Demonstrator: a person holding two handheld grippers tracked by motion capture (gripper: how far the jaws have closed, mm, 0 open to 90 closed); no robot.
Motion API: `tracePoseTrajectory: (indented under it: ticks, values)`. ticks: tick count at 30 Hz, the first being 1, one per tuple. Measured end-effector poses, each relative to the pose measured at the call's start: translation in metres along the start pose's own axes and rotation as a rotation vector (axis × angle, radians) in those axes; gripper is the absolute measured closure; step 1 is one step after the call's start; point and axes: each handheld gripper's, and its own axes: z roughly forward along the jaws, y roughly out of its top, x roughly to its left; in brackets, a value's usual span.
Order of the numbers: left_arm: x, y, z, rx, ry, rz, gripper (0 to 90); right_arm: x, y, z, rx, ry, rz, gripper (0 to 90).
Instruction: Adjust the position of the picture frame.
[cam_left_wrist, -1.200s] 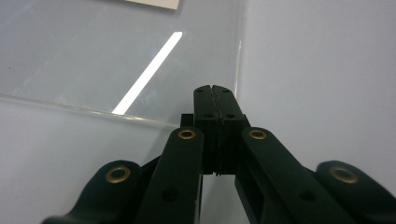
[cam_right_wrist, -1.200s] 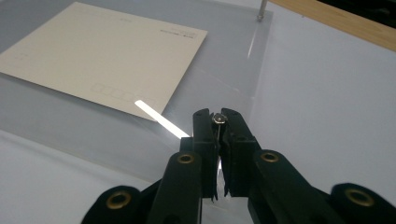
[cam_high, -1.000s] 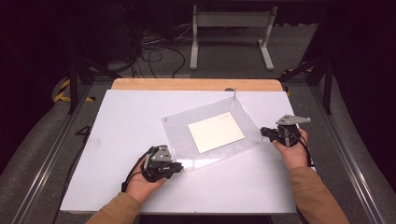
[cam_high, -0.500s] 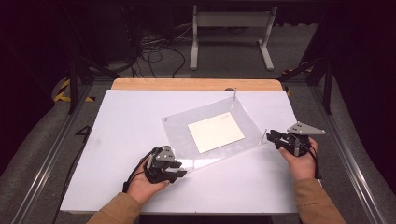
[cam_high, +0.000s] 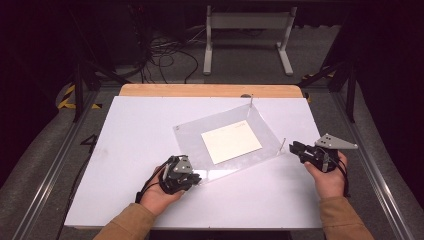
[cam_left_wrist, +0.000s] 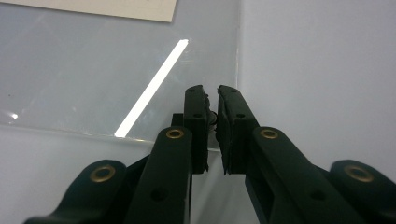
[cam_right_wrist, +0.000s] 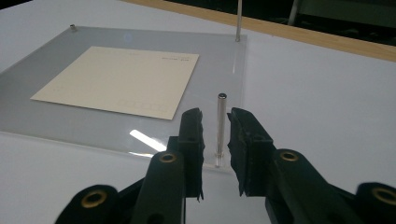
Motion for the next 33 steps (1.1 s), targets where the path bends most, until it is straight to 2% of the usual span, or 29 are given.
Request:
tracePoseTrajectory:
  ticks: [2,6,8,9,10,11,14,17,19,22,24,25,29,31,33]
  values:
    - [-0.001,0.0,0.0,0.001,0.008,0.01,83.0,0.0,-0.002,-0.002,-0.001,0.002,0.005,74.1]
    - [-0.002,0.0,0.0,-0.009,0.009,-0.008,83.1,0.0,-0.004,-0.008,-0.01,0.008,0.016,74.3]
    - [-0.006,0.0,0.001,-0.008,-0.001,0.004,83.1,0.002,-0.005,-0.012,-0.009,0.011,0.011,74.3]
    - [-0.008,0.001,0.001,-0.01,-0.011,0.011,83.1,0.003,-0.006,-0.014,-0.006,0.014,0.011,74.3]
    - [-0.015,0.003,0.003,-0.009,-0.051,0.029,83.1,0.005,-0.008,-0.017,-0.002,0.019,0.01,74.3]
    - [-0.015,0.003,0.003,-0.009,-0.051,0.029,83.1,0.005,-0.008,-0.017,-0.002,0.019,0.01,74.3]
    - [-0.03,0.01,0.008,0.007,-0.092,0.082,83.1,0.008,-0.013,-0.022,0.016,0.031,0.014,74.2]
    - [-0.046,0.017,0.014,0.011,-0.128,0.109,83.1,0.011,-0.019,-0.025,0.044,0.055,0.019,74.2]
    - [-0.058,0.026,0.021,0.018,-0.166,0.132,83.1,0.014,-0.027,-0.026,0.091,0.079,0.017,74.2]
    - [-0.071,0.035,0.031,0.016,-0.205,0.151,83.1,0.016,-0.031,-0.026,0.117,0.093,0.019,73.8]
    - [-0.077,0.041,0.036,0.016,-0.231,0.162,83.5,0.016,-0.033,-0.026,0.133,0.104,0.027,73.6]
    - [-0.077,0.041,0.036,0.016,-0.231,0.162,83.6,0.016,-0.033,-0.026,0.133,0.104,0.027,73.6]
    - [-0.093,0.055,0.05,0.015,-0.273,0.19,83.7,0.015,-0.037,-0.026,0.156,0.108,0.036,73.5]
    - [-0.093,0.058,0.053,0.015,-0.291,0.176,83.6,0.015,-0.038,-0.025,0.164,0.114,0.045,73.6]
    - [-0.086,0.057,0.053,0.005,-0.329,0.157,82.9,0.017,-0.04,-0.023,0.173,0.123,0.045,73.5]
